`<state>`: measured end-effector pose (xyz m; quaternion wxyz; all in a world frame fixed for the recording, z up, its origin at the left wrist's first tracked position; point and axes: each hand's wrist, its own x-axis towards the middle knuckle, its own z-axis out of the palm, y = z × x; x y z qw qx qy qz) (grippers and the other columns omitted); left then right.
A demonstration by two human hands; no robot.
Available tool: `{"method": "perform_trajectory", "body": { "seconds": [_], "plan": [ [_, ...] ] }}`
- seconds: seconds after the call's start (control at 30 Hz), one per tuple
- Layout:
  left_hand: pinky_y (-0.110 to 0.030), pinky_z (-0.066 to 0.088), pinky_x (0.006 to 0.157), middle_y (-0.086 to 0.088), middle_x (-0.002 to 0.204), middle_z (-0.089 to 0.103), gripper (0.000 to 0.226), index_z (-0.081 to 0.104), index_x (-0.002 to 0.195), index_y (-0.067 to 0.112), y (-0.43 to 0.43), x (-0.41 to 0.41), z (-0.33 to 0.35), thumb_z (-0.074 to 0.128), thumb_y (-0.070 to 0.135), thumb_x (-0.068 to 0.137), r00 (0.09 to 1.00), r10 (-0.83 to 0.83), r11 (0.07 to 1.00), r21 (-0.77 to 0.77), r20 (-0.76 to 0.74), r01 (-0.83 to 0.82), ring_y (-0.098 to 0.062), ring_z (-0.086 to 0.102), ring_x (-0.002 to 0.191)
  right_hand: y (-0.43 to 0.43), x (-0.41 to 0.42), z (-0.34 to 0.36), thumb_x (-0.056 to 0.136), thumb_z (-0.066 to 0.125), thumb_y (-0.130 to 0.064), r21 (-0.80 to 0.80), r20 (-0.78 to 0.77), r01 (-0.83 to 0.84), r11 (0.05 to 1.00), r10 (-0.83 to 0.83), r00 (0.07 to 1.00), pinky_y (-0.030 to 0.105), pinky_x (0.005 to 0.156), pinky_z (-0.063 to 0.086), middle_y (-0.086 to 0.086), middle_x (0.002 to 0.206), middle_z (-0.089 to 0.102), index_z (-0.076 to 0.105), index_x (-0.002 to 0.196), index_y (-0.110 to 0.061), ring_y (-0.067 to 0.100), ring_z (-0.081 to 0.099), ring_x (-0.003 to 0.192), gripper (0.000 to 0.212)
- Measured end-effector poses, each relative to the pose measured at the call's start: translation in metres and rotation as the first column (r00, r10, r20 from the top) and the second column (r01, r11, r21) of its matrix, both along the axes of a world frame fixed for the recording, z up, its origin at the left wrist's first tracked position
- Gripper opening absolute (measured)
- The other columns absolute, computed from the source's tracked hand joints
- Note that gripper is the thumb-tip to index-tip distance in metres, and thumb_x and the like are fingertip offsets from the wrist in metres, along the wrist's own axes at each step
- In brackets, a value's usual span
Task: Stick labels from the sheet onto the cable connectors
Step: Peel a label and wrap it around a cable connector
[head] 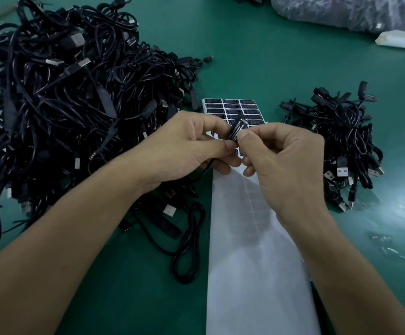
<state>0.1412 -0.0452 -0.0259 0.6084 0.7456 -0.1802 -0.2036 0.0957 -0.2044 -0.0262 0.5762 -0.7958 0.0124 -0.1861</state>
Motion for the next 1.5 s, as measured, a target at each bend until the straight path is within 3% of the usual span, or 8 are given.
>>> {"method": "perform_trajectory", "body": {
  "seconds": [0.1, 0.2, 0.4, 0.63, 0.8, 1.07, 1.37, 1.5],
  "plan": [
    [-0.03, 0.06, 0.086, -0.009, 0.087, 0.079, 0.011, 0.072, 0.103, 0.009, -0.0002, 0.0003, -0.0008, 0.064, 0.013, 0.097, 1.0, -0.004, 1.0, -0.004, 0.003, 0.004, -0.022, 0.076, 0.081, -0.0009, 0.0007, -0.0015, 0.086, 0.07, -0.018, 0.006, -0.003, 0.009, 1.0, -0.009, 1.0, 0.022, 0.051, 0.05, -0.009, 0.056, 0.067, 0.071, 0.067, -0.027, 0.006, 0.06, 0.05, 0.021],
    [-0.041, 0.057, 0.096, -0.006, 0.088, 0.079, 0.01, 0.073, 0.103, 0.012, -0.0003, 0.0005, -0.0006, 0.065, 0.015, 0.097, 1.0, -0.008, 1.0, 0.02, 0.016, 0.007, -0.021, 0.076, 0.083, -0.001, 0.0004, -0.0017, 0.087, 0.07, -0.017, -0.012, 0.005, 0.003, 1.0, -0.003, 1.0, 0.022, 0.051, 0.051, -0.009, 0.056, 0.067, 0.071, 0.068, -0.028, 0.005, 0.06, 0.049, 0.022],
    [-0.048, 0.055, 0.097, -0.007, 0.088, 0.079, 0.013, 0.073, 0.104, 0.009, 0.0001, 0.0005, 0.0004, 0.064, 0.015, 0.097, 1.0, -0.005, 1.0, 0.013, 0.01, 0.005, -0.021, 0.076, 0.082, -0.0015, 0.0009, -0.0001, 0.089, 0.07, -0.016, -0.042, 0.022, 0.005, 0.999, -0.005, 1.0, 0.022, 0.051, 0.051, -0.009, 0.055, 0.065, 0.071, 0.069, -0.026, 0.004, 0.057, 0.048, 0.023],
    [-0.042, 0.057, 0.094, -0.005, 0.088, 0.079, 0.011, 0.072, 0.103, 0.012, 0.0002, 0.0004, 0.0, 0.064, 0.017, 0.097, 1.0, -0.017, 1.0, 0.018, 0.015, 0.016, -0.018, 0.076, 0.081, -0.002, 0.0008, 0.0, 0.089, 0.07, -0.016, -0.058, 0.022, 0.003, 0.998, -0.002, 1.0, 0.023, 0.051, 0.052, -0.009, 0.056, 0.066, 0.071, 0.069, -0.028, 0.004, 0.057, 0.048, 0.023],
    [-0.056, 0.051, 0.101, -0.005, 0.088, 0.079, 0.009, 0.072, 0.101, 0.015, 0.0001, -0.0011, 0.0017, 0.064, 0.016, 0.098, 1.0, -0.015, 1.0, 0.027, 0.019, 0.015, -0.019, 0.076, 0.081, -0.0014, 0.0007, -0.0003, 0.089, 0.07, -0.017, -0.07, 0.031, -0.001, 0.998, 0.003, 1.0, 0.02, 0.051, 0.051, -0.011, 0.056, 0.066, 0.071, 0.069, -0.029, 0.003, 0.058, 0.048, 0.023],
    [-0.057, 0.05, 0.101, -0.004, 0.088, 0.079, 0.009, 0.072, 0.1, 0.015, -0.0008, -0.0029, 0.004, 0.064, 0.017, 0.098, 1.0, -0.007, 0.999, 0.039, 0.014, 0.007, -0.019, 0.076, 0.082, -0.0018, 0.001, -0.0002, 0.089, 0.07, -0.018, -0.08, 0.036, -0.003, 0.997, 0.006, 0.999, 0.022, 0.051, 0.052, -0.012, 0.057, 0.066, 0.07, 0.069, -0.031, 0.004, 0.057, 0.049, 0.024],
    [-0.054, 0.051, 0.102, -0.003, 0.086, 0.079, 0.008, 0.073, 0.098, 0.017, -0.0025, -0.0046, 0.0049, 0.065, 0.017, 0.097, 1.0, 0.016, 0.999, 0.046, 0.012, -0.017, -0.022, 0.076, 0.083, 0.0003, 0.0, 0.0013, 0.087, 0.071, -0.018, -0.09, 0.055, 0.002, 0.996, 0.003, 0.999, 0.018, 0.051, 0.05, -0.018, 0.055, 0.065, 0.068, 0.066, -0.035, 0.002, 0.061, 0.05, 0.027],
    [-0.039, 0.058, 0.094, -0.005, 0.084, 0.079, 0.009, 0.073, 0.097, 0.013, -0.0032, -0.004, 0.0036, 0.064, 0.014, 0.097, 1.0, 0.027, 0.999, 0.029, 0.007, -0.027, -0.022, 0.076, 0.082, 0.0014, -0.0005, 0.0026, 0.087, 0.071, -0.018, -0.096, 0.063, 0.005, 0.995, 0.002, 0.998, 0.01, 0.05, 0.045, -0.02, 0.055, 0.065, 0.067, 0.065, -0.036, 0.001, 0.062, 0.048, 0.028]
  ]
}}
